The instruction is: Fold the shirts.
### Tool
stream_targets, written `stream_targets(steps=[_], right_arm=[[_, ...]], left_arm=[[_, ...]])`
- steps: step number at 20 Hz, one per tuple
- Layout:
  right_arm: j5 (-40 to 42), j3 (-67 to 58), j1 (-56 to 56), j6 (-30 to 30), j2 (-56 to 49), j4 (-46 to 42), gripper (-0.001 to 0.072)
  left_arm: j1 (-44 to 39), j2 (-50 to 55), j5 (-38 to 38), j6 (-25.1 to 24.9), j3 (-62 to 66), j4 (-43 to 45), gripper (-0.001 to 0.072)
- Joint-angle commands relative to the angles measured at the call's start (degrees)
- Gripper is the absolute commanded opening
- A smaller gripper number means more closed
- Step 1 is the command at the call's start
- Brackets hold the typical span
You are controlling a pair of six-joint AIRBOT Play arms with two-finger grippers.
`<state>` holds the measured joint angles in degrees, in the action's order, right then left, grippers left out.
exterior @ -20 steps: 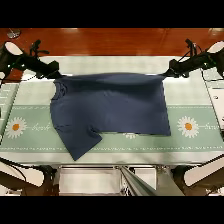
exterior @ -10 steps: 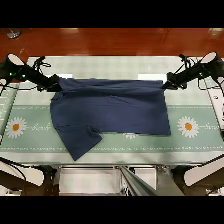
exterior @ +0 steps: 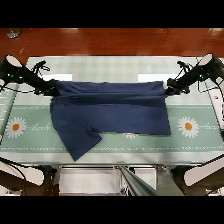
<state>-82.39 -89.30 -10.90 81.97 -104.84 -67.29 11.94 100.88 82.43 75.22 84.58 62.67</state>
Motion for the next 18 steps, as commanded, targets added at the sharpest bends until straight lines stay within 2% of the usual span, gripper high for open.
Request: stream_targets(steps=[1, 5, 6, 7, 8, 10, 13, 16, 18], right_arm=[[0.72, 0.04, 0.04, 1.64, 0.00, -1.05, 0.0027], [3.06, 0.04, 0.07, 2.03, 0.00, 1.46, 0.0028], [3.50, 0.04, 0.07, 2.05, 0.00, 2.12, 0.0124], [3.39, 0.04, 0.07, 2.45, 0.02, 2.75, 0.0504], [2.58, 0.02, 0.02, 1.66, 0.09, 3.58, 0.0616], [-0.24, 0.02, -0.48, 1.70, 1.20, 3.19, 0.0616], [-2.47, 1.25, -3.19, 1.86, 7.23, -3.85, 0.0616], [7.06, 14.62, -8.52, 1.84, 19.43, -3.19, 0.0616], [15.47, 29.99, -12.07, -0.39, 29.90, 3.10, 0.0617]], left_arm=[[-0.17, 0.04, 1.09, -0.15, 0.00, 0.33, 0.0021], [-0.17, 0.04, 3.08, 0.79, -0.07, 0.35, 0.0032], [-0.17, 0.04, 2.89, 2.25, -0.04, 0.33, 0.0269], [-0.17, 0.04, 2.95, 3.65, -0.04, 0.35, 0.0710], [-0.11, 0.00, 3.28, 4.35, -0.04, 0.35, 0.0705], [0.02, -1.07, 4.07, 5.22, -0.04, 0.59, 0.0705], [2.14, -5.68, 5.75, 6.58, -1.66, 2.95, 0.0705], [7.85, -14.64, 3.54, 6.47, -13.33, 3.45, 0.0705], [13.57, -22.01, -0.94, 5.75, -25.57, 2.89, 0.0705]])
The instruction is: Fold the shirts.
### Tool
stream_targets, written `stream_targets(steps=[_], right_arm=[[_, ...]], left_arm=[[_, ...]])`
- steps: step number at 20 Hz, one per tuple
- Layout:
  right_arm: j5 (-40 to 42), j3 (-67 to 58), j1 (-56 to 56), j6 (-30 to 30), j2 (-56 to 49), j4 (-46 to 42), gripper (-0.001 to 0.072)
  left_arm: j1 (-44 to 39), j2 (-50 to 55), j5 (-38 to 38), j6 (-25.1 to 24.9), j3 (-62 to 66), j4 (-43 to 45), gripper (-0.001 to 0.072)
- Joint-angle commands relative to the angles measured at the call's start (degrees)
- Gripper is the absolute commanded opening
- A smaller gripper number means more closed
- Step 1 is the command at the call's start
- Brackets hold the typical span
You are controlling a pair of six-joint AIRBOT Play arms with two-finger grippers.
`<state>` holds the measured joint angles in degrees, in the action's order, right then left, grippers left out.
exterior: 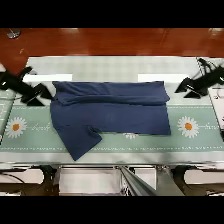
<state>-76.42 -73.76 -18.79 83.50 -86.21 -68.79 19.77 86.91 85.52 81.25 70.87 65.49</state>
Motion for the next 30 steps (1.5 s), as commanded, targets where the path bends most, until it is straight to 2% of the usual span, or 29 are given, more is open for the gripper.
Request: stream_targets(steps=[1, 4, 7, 8, 13, 15, 17, 18, 19, 20, 21, 22, 25, 26, 30], right_arm=[[12.52, 22.62, -5.33, -4.90, 16.59, 8.70, 0.0616], [16.72, 40.61, -5.81, -8.04, 28.52, 15.93, 0.0616], [16.15, 48.94, -5.79, -10.23, 33.73, 21.68, 0.0616], [15.89, 50.03, -5.79, -10.32, 34.27, 22.53, 0.0616], [14.73, 50.42, -5.79, -10.29, 34.29, 23.50, 0.0616], [14.80, 50.42, -5.79, -9.66, 34.29, 23.58, 0.0616], [14.34, 50.36, -5.88, -3.98, 34.32, 25.11, 0.0616], [13.88, 49.64, -5.86, -4.83, 34.32, 26.10, 0.0616], [13.97, 48.30, -6.08, -4.48, 34.29, 23.87, 0.0616], [13.81, 46.56, -7.08, -2.89, 34.29, 19.41, 0.0617], [13.09, 45.11, -8.59, -0.59, 34.29, 14.10, 0.0617], [11.69, 44.17, -10.51, 1.14, 34.29, 8.52, 0.0617], [3.04, 45.18, -12.98, 3.65, 34.32, -5.33, 0.0617], [3.28, 46.99, -12.02, 6.08, 34.80, -6.16, 0.0617], [8.41, 51.91, -7.26, 3.06, 33.44, 1.92, 0.0617]], left_arm=[[8.83, -11.82, -6.91, -1.20, -18.56, -1.92, 0.0705], [15.39, -19.85, -13.94, -5.14, -34.34, -11.21, 0.0704], [15.93, -21.49, -14.99, -12.24, -42.14, -17.94, 0.0704], [15.39, -21.49, -15.17, -13.14, -43.45, -17.94, 0.0704], [13.14, -21.40, -16.06, -13.33, -46.51, -17.57, 0.0704], [9.46, -21.38, -16.24, -13.31, -47.30, -17.57, 0.0702], [3.74, -21.38, -18.14, -13.11, -47.47, -17.77, 0.0701], [0.96, -21.38, -18.27, -13.09, -47.23, -18.08, 0.0697], [-1.25, -21.38, -18.27, -13.11, -46.93, -17.66, 0.0600], [-2.58, -21.38, -17.75, -13.77, -46.69, -17.46, 0.0077], [-3.06, -21.38, -16.39, -16.31, -46.34, -17.99, 0.0017], [-2.97, -21.38, -14.82, -17.84, -45.72, -17.97, 0.0017], [-2.91, -21.44, -13.99, -17.77, -43.93, -17.99, 0.0018], [-2.91, -21.44, -15.08, -17.73, -43.63, -18.32, 0.0018], [-3.02, -21.40, -15.82, -17.59, -43.52, -21.00, 0.0019]])
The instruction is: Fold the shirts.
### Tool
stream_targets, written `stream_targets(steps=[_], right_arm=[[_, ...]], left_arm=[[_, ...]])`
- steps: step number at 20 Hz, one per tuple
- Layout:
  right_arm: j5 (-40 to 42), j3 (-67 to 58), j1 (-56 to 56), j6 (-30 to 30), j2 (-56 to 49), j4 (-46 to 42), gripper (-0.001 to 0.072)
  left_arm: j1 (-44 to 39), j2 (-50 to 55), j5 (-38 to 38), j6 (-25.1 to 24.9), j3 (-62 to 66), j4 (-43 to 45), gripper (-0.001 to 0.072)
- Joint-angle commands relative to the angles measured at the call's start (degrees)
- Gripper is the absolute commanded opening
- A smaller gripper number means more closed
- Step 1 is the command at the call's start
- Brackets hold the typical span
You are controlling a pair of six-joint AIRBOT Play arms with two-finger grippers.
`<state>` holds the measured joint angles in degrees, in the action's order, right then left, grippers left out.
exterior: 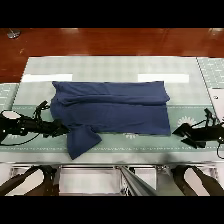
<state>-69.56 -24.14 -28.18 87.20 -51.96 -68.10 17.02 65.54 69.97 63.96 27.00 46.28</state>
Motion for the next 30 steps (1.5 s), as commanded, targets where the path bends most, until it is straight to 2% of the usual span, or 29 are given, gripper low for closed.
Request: stream_targets(steps=[1, 3, 7, 10, 11, 12, 13, 18, 19, 21, 23, 30], right_arm=[[3.85, 2.29, 3.06, -1.29, -1.18, 2.78, 0.0617], [8.94, 2.27, 4.50, -1.11, -2.12, 6.78, 0.0617], [12.57, -0.31, 8.46, -3.87, -8.15, 15.72, 0.0617], [12.55, -4.44, 12.87, -2.91, -14.08, 15.76, 0.0602], [11.47, -5.40, 13.84, -2.67, -15.74, 15.74, 0.0472], [10.25, -6.27, 14.43, -3.63, -16.68, 15.74, 0.0129], [9.22, -7.34, 14.69, -5.60, -16.76, 15.72, 0.0026], [7.23, -18.08, 11.98, -3.67, -16.22, 11.37, 0.0026], [7.43, -20.59, 11.82, -3.56, -16.52, 11.23, 0.0026], [8.94, -24.74, 13.09, -4.33, -18.71, 11.96, 0.0026], [11.43, -28.20, 14.53, -4.31, -22.60, 14.82, 0.0026], [11.41, -40.48, 15.32, -3.43, -33.16, 17.81, 0.0026]], left_arm=[[-0.26, -0.02, -0.37, -0.33, 0.35, -1.79, 0.0019], [-0.26, -0.02, -0.52, -0.33, 0.35, -1.79, 0.0019], [-0.26, -0.02, -0.83, -0.33, 0.35, -1.79, 0.0019], [-0.26, -0.02, -1.05, -0.33, 0.35, -2.21, 0.0020], [-0.26, -0.02, -0.46, -0.33, 0.35, -2.67, 0.0020], [-0.26, -0.04, -0.09, -0.33, 0.35, -3.13, 0.0019], [-0.22, -0.11, 0.44, -0.39, 0.50, -3.45, 0.0020], [2.10, -0.13, 2.43, -1.77, 9.07, -5.29, 0.0019], [2.12, 0.00, 0.74, -1.55, 10.95, -6.08, 0.0019], [0.24, 0.74, -7.21, 2.36, 12.90, -8.55, 0.0019], [-2.47, 3.85, -13.86, 2.82, 16.17, -10.71, 0.0020], [-3.56, 19.43, -15.54, 4.42, 36.68, -10.80, 0.0019]])
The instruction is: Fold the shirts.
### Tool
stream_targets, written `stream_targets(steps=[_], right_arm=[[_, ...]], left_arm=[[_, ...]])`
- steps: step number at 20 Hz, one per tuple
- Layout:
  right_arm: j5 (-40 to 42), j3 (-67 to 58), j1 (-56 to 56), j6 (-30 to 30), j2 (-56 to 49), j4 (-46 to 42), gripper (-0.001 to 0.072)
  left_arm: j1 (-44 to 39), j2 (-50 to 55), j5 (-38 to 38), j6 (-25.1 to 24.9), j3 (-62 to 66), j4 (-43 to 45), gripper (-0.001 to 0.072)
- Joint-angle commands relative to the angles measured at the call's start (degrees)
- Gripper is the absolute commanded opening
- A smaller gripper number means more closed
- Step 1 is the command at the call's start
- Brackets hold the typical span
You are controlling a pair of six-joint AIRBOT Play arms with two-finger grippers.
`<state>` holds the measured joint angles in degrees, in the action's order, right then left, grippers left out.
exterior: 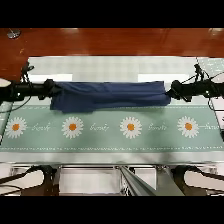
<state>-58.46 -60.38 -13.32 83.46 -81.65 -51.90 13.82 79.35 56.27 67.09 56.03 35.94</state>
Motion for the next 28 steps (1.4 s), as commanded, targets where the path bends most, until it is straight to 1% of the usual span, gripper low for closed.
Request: stream_targets(steps=[1, 4, 5, 7, 11, 14, 16, 17, 18, 19, 20, 21, 23, 25, 26, 28], right_arm=[[0.48, -5.09, 0.68, 0.33, -4.55, 2.10, 0.0026], [2.01, -7.48, 1.92, 0.26, -7.87, 2.45, 0.0027], [2.71, -8.26, 2.47, 0.31, -8.81, 2.56, 0.0026], [3.26, -10.03, 2.43, 0.31, -10.82, 3.41, 0.0026], [3.19, -13.66, 2.43, 0.74, -13.97, 3.45, 0.0026], [3.61, -15.23, 2.19, 1.81, -16.28, 3.37, 0.0027], [3.17, -16.55, 2.49, 0.92, -18.34, 3.45, 0.0027], [3.23, -16.76, 2.84, 0.94, -19.08, 4.11, 0.0050], [3.23, -16.76, 2.89, 0.55, -19.58, 5.75, 0.0377], [3.21, -16.96, 2.89, -2.49, -19.61, 7.93, 0.0624], [1.27, -18.71, 2.12, -6.45, -19.43, 7.72, 0.0617], [-1.29, -21.20, 0.92, -6.80, -19.19, 5.75, 0.0617], [-7.69, -26.71, -3.08, -2.10, -18.38, 1.01, 0.0617], [-12.94, -27.80, -7.21, -0.96, -17.64, -1.51, 0.0617], [-15.34, -27.58, -8.68, -0.68, -17.73, -3.69, 0.0617], [-16.57, -24.83, -9.92, 0.13, -17.77, -7.78, 0.0616]], left_arm=[[-0.61, 8.09, -1.42, 1.81, 10.54, -0.44, 0.0019], [-1.79, 14.58, 1.81, 1.55, 15.93, -0.11, 0.0019], [-1.81, 16.09, 1.44, 1.66, 16.83, -0.20, 0.0020], [-1.44, 18.43, 0.46, 3.85, 18.84, -0.20, 0.0019], [-0.55, 21.92, 3.32, 4.15, 24.02, -0.17, 0.0019], [-0.59, 22.80, 3.39, 4.15, 24.87, -0.09, 0.0019], [-0.81, 23.93, 5.14, 4.11, 24.81, 0.50, 0.0019], [-0.98, 24.76, 6.86, 4.11, 24.81, 0.50, 0.0051], [-1.25, 25.53, 9.73, 4.15, 24.85, 0.37, 0.0418], [-1.44, 26.10, 14.16, 3.69, 25.22, 0.22, 0.0701], [-1.18, 26.56, 18.73, 1.11, 26.47, 0.92, 0.0705], [-0.44, 26.49, 20.26, 2.29, 28.02, 3.23, 0.0705], [2.43, 25.18, 20.90, 8.02, 31.32, 8.11, 0.0702], [6.43, 22.49, 19.41, 14.84, 33.11, 14.16, 0.0701], [8.11, 20.96, 18.60, 15.06, 33.09, 15.89, 0.0701], [9.92, 17.88, 17.07, 12.85, 32.50, 17.38, 0.0701]])
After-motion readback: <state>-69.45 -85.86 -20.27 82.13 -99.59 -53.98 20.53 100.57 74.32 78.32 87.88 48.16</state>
